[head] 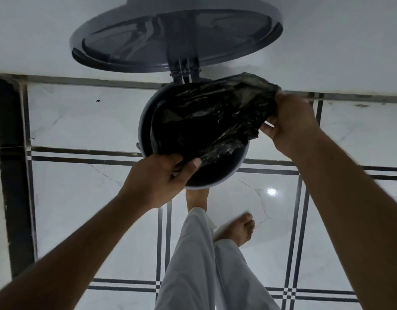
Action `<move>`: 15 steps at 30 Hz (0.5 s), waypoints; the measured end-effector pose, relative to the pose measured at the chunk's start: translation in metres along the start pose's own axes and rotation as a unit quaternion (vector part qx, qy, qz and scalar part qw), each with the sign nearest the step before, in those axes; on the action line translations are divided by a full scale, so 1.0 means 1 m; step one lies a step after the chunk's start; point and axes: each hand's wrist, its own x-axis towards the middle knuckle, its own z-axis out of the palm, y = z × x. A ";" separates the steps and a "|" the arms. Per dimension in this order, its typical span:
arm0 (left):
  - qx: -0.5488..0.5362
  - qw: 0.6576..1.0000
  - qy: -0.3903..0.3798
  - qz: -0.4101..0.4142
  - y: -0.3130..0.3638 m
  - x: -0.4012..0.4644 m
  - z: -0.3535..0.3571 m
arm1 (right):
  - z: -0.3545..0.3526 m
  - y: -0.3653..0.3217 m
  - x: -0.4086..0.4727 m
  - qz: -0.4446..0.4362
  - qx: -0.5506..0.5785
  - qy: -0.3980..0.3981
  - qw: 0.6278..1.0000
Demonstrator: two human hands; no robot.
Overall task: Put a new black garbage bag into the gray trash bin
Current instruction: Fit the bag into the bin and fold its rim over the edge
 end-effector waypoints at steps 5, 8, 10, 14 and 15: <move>-0.080 0.989 0.041 -0.120 -0.011 -0.004 -0.002 | 0.001 0.028 -0.007 0.031 -0.046 0.047 0.997; 0.011 0.990 0.063 -0.127 -0.035 -0.017 -0.005 | -0.007 0.029 0.000 0.029 -0.043 0.095 0.994; -0.031 0.986 0.089 -0.138 -0.053 -0.026 -0.010 | -0.013 0.024 0.004 0.026 -0.051 0.094 0.994; -0.078 0.978 0.137 -0.133 -0.067 -0.042 -0.019 | -0.014 0.017 0.001 -0.012 -0.139 0.051 0.989; -0.103 0.974 0.146 -0.143 -0.065 -0.044 -0.020 | -0.013 0.018 0.000 -0.027 -0.167 0.049 0.984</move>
